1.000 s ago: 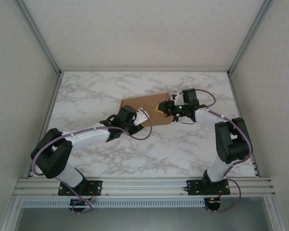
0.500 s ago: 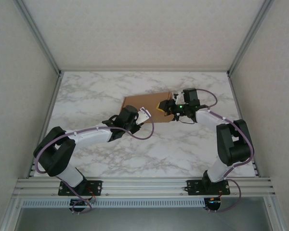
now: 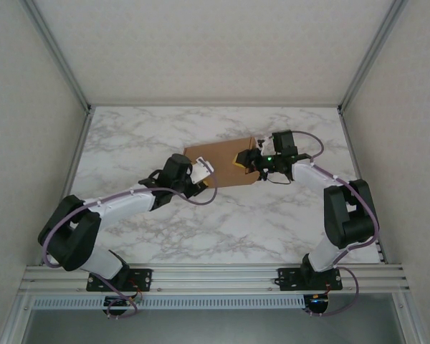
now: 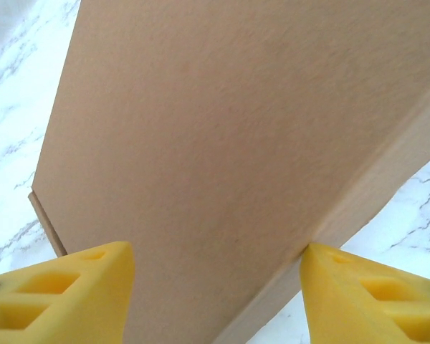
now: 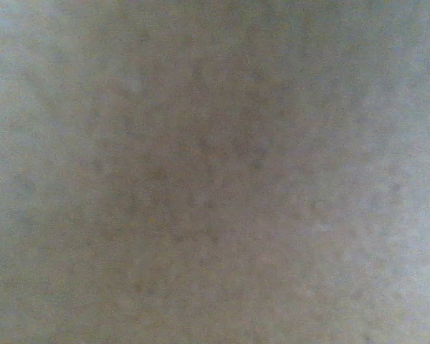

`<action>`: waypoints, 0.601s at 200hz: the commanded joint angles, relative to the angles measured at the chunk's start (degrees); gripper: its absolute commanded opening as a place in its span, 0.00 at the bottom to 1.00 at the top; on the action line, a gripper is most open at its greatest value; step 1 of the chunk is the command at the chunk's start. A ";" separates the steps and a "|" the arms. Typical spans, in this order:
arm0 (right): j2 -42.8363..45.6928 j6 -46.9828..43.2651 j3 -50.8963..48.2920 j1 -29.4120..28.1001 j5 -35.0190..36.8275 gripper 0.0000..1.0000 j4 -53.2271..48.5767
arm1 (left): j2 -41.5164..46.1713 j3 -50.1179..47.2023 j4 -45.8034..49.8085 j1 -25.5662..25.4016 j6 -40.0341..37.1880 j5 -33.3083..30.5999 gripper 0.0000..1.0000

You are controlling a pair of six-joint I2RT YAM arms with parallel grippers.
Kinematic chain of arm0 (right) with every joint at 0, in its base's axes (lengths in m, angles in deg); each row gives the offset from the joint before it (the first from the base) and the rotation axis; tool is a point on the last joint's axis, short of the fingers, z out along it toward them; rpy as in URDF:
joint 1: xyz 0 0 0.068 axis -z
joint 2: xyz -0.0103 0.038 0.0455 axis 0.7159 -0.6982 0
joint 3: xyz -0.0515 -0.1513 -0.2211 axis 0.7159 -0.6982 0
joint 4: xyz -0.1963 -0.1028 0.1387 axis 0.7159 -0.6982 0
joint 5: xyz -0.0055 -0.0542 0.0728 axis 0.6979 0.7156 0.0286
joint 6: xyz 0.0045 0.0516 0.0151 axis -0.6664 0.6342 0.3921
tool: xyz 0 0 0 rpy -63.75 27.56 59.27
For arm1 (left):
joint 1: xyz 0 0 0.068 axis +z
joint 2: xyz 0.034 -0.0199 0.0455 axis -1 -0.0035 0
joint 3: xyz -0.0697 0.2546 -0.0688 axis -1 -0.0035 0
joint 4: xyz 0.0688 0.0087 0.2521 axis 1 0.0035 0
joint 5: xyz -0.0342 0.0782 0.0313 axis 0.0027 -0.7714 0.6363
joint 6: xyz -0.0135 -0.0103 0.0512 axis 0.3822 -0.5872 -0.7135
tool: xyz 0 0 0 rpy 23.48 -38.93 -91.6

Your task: Fold the paper box

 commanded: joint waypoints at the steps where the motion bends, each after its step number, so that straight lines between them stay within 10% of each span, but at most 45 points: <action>1: 0.75 -2.10 0.87 -0.46 -5.91 0.39 -5.56 | -2.00 0.99 1.57 1.85 -0.58 0.17 0.63; 44: 0.81 -0.42 -0.08 -0.81 -7.18 0.39 -3.23 | -7.69 4.45 2.30 1.18 -0.69 0.44 0.73; 94: 0.99 0.25 -1.18 -1.40 -6.62 0.39 -2.21 | -10.58 7.04 0.22 0.69 1.67 -2.11 0.49; 120: 2.17 1.65 -1.41 -0.69 -4.50 0.36 -2.19 | -5.43 5.34 -1.24 0.58 3.41 -1.64 0.55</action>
